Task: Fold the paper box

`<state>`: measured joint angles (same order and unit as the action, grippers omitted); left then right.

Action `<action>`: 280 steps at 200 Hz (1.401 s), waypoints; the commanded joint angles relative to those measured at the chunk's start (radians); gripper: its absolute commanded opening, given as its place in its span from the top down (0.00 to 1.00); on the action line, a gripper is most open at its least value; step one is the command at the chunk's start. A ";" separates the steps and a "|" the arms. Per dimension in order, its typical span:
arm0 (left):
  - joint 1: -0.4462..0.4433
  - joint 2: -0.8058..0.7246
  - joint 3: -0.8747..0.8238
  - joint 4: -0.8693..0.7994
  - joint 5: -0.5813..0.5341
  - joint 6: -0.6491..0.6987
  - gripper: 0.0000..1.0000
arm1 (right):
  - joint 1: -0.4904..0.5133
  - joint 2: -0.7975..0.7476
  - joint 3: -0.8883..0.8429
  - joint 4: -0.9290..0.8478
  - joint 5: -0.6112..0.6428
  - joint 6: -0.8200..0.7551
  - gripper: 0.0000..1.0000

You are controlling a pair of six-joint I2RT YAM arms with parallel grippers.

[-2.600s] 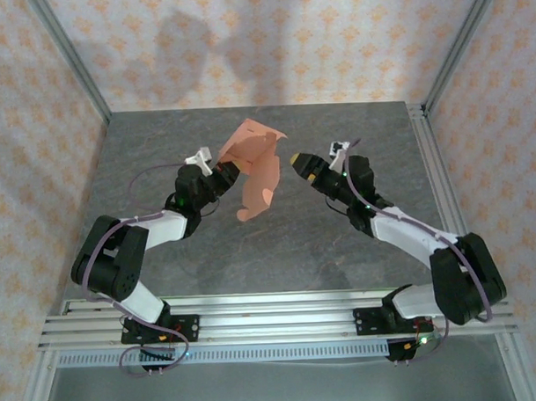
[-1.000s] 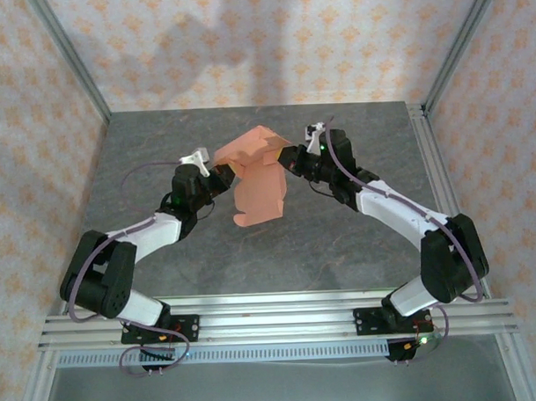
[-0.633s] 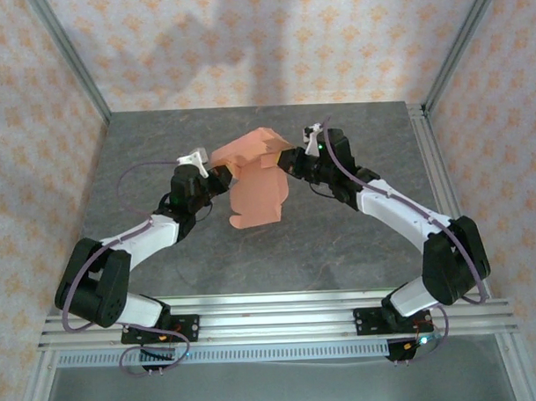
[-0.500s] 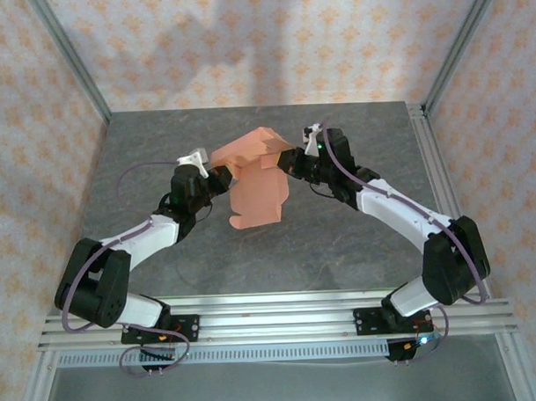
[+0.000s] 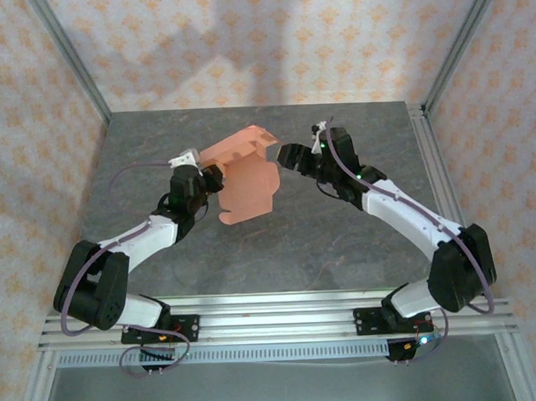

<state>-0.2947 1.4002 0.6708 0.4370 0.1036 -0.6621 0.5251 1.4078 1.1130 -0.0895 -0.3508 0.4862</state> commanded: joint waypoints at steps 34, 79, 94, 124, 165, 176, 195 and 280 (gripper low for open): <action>0.012 0.030 -0.014 -0.044 -0.142 0.020 1.00 | 0.089 -0.074 0.153 -0.176 0.196 -0.176 0.28; 0.012 0.054 -0.037 -0.027 -0.180 0.053 1.00 | 0.223 0.078 0.402 -0.300 0.276 -0.282 0.28; 0.012 0.054 -0.047 -0.022 -0.197 0.066 1.00 | 0.244 0.152 0.493 -0.331 0.257 -0.299 0.28; 0.012 0.047 -0.064 -0.007 -0.210 0.104 1.00 | 0.258 0.294 0.663 -0.399 0.233 -0.297 0.28; 0.012 0.036 -0.066 -0.018 -0.222 0.154 1.00 | 0.266 0.457 0.835 -0.496 0.237 -0.290 0.31; 0.012 0.038 -0.065 -0.023 -0.226 0.158 1.00 | 0.266 0.491 0.865 -0.518 0.242 -0.280 0.32; 0.012 0.040 -0.065 -0.020 -0.233 0.160 1.00 | 0.265 0.542 0.908 -0.544 0.235 -0.260 0.36; 0.012 0.033 -0.067 -0.031 -0.245 0.157 1.00 | 0.259 0.668 0.964 -0.578 0.191 -0.157 0.48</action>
<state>-0.2878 1.4494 0.6132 0.4068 -0.0986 -0.5213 0.7845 2.0739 2.0663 -0.6529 -0.1436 0.2836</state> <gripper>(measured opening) 0.055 0.548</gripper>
